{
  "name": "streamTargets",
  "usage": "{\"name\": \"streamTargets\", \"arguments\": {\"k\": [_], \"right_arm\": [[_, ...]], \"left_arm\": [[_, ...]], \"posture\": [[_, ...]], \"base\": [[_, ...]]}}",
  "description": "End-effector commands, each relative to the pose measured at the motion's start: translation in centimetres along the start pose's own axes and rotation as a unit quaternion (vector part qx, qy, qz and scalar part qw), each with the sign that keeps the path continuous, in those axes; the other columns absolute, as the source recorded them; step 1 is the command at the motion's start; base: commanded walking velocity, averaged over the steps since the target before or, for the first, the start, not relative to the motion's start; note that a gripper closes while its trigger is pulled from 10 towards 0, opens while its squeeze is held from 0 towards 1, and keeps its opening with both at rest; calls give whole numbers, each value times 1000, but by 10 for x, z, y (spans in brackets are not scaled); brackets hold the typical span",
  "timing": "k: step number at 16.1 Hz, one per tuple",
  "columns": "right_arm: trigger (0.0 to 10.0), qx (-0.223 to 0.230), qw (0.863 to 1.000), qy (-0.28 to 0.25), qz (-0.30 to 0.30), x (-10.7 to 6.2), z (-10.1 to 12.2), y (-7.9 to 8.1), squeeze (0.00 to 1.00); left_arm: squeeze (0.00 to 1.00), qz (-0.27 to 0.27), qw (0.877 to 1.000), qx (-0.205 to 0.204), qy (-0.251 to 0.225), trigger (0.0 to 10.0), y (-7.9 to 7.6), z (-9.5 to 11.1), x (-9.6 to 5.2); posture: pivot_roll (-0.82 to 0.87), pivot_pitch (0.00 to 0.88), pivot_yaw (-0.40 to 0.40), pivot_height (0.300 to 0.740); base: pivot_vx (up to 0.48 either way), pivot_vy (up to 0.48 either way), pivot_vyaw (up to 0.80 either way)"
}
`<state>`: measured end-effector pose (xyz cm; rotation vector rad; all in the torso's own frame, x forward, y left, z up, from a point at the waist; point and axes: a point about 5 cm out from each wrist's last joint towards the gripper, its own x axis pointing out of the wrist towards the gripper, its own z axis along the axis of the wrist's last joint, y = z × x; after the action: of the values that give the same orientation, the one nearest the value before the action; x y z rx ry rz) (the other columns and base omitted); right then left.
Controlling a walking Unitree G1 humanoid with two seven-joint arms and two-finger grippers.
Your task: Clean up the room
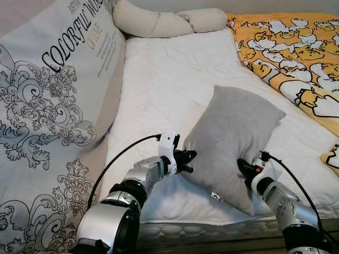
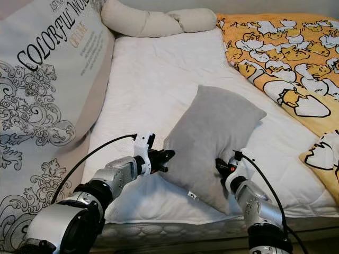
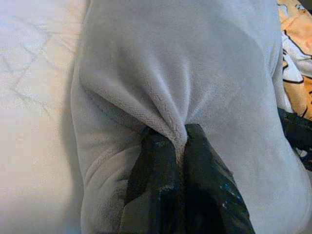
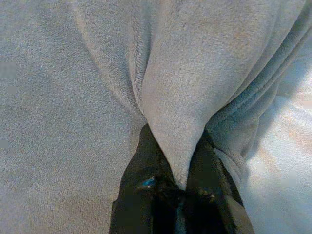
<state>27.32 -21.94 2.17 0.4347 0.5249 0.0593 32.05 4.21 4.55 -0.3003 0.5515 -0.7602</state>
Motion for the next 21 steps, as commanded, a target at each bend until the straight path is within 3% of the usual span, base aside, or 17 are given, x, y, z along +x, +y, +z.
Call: {"name": "streamTargets", "arguments": {"k": [1, 4, 8, 9, 10, 12, 15, 18, 21], "right_arm": [[0, -6, 1000, 13, -2, 4, -4, 6, 0], [0, -17, 1000, -21, 2, 6, 11, 15, 0], [0, -36, 994, -93, 38, 18, 50, 50, 0], [0, -38, 992, -109, 59, 24, 62, 68, 0], [0, -38, 991, -111, 65, 25, 64, 72, 0], [0, -46, 989, -106, 96, 35, 66, 93, 0], [0, -59, 985, -89, 134, 48, 62, 120, 0], [0, -78, 978, -69, 183, 59, 51, 153, 0], [0, -98, 969, -48, 221, 63, 35, 177, 0]], "left_arm": [[0, 4, 1000, 17, -4, 0, 1, 2, -1], [0, 3, 998, 41, -39, 0, 7, 18, -6], [0, -20, 983, 120, -141, 0, 9, 74, -24], [0, -21, 971, 155, -181, 0, 10, 98, -40], [0, -20, 968, 165, -189, 0, 10, 103, -44], [0, -15, 952, 218, -216, 0, 9, 124, -71], [0, 6, 935, 278, -218, 0, 10, 132, -109], [0, 54, 926, 331, -172, 0, 16, 124, -148], [0, 75, 925, 350, -128, 0, 16, 116, -168]], "posture": [[-192, 0, 108, 740], [-179, 0, 107, 740], [-139, 0, 89, 740], [-117, 0, 77, 740], [-113, 0, 75, 740], [-81, 0, 63, 740], [-41, 0, 53, 740], [-7, 0, 47, 740], [24, 0, 38, 740]], "base": [[0, 0, 0], [0, 0, 0], [0, 0, 0], [0, 0, 0], [0, 0, 0], [0, 0, 0], [0, 0, 0], [0, 0, 0], [0, 0, 0]]}}
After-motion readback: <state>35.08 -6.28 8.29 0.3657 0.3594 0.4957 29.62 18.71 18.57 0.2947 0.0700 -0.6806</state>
